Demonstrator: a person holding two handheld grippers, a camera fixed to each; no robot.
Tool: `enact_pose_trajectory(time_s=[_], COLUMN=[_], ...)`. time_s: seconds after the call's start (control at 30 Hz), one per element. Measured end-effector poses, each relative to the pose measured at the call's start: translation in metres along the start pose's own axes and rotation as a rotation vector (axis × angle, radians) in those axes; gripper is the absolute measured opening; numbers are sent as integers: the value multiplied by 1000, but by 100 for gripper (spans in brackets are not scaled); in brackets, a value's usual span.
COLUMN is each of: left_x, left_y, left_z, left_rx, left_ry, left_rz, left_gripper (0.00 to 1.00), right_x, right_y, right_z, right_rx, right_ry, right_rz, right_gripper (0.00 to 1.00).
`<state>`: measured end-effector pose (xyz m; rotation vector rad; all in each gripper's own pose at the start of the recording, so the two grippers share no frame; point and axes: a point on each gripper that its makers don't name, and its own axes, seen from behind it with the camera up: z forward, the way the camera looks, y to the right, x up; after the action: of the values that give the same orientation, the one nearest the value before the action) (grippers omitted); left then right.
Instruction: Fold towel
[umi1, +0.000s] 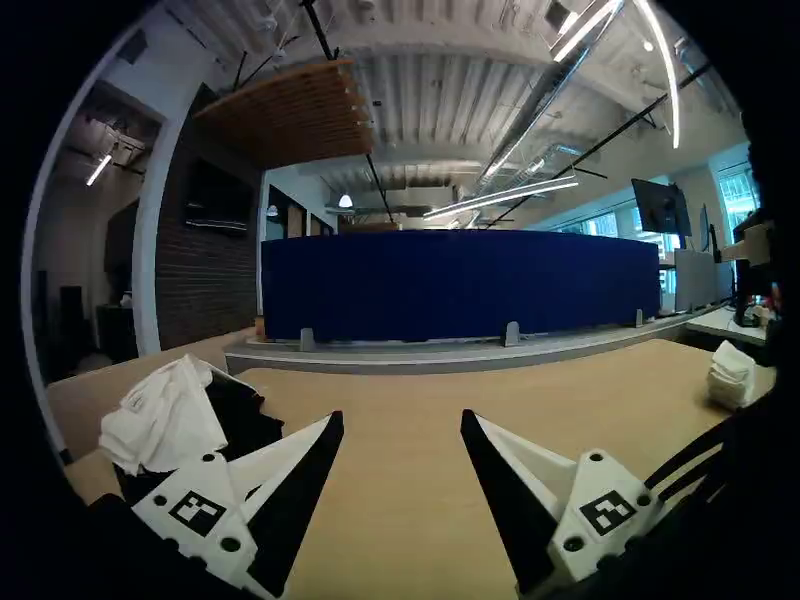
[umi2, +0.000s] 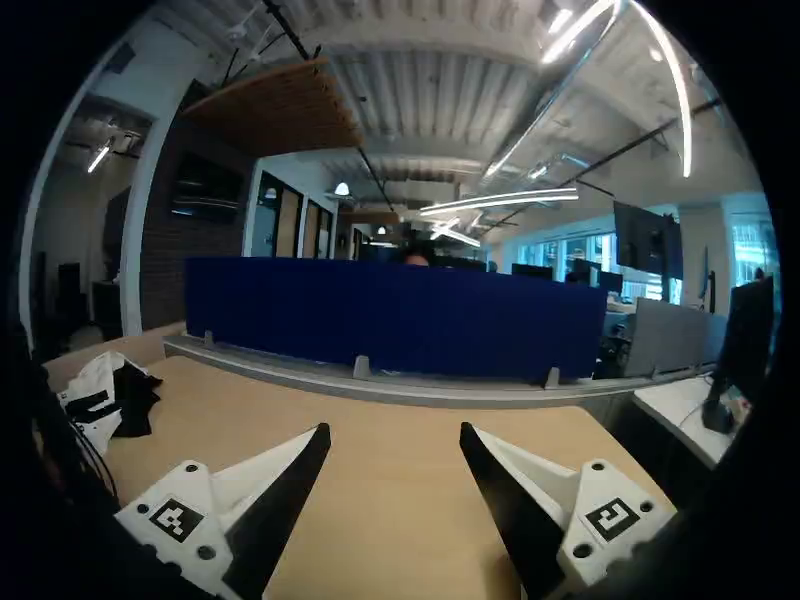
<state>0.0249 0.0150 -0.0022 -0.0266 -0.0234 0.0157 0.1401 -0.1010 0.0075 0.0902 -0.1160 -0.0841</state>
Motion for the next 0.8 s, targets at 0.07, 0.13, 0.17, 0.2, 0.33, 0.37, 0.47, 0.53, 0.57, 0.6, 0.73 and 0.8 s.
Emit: enact_pose_trajectory(time_s=[0.07,0.13,0.17,0.2,0.33,0.37,0.47,0.53,0.57,0.6,0.73,0.8], left_x=[-8,-14,-16,-18,-21,-22,-24,-24,-24,-24,-25,-25], left_y=[0,-2,-3,-4,-9,-10,-14,-17,-19,-19,-17,-16], left_z=[1,2,2,3,4,4,5,5,5,5,4,4], left_rx=[0,3,5,8,21,23,27,34,37,38,35,32], left_ry=[1,0,0,0,7,10,11,14,16,17,22,23], left_rz=[-4,-4,-4,-4,-3,-3,-4,-12,-16,-18,-19,-17], left_gripper=[87,87,87,87,87,87,87,87,87,87,87,87], right_x=[-3,-6,-7,-9,-13,-13,-12,-12,-12,-13,-15,-16], right_y=[0,-1,-1,-2,-2,-2,-2,-3,-4,-5,-8,-10], right_z=[1,2,2,3,5,5,6,7,8,9,11,11], right_rx=[0,1,1,1,4,4,7,7,8,9,17,18], right_ry=[2,3,4,3,-3,-4,-5,-4,-3,-4,-11,-13], right_rz=[-1,-1,-1,-3,-14,-18,-28,-30,-31,-31,-33,-35], right_gripper=[100,100,100,100,100,100,100,100,100,100,100,100])
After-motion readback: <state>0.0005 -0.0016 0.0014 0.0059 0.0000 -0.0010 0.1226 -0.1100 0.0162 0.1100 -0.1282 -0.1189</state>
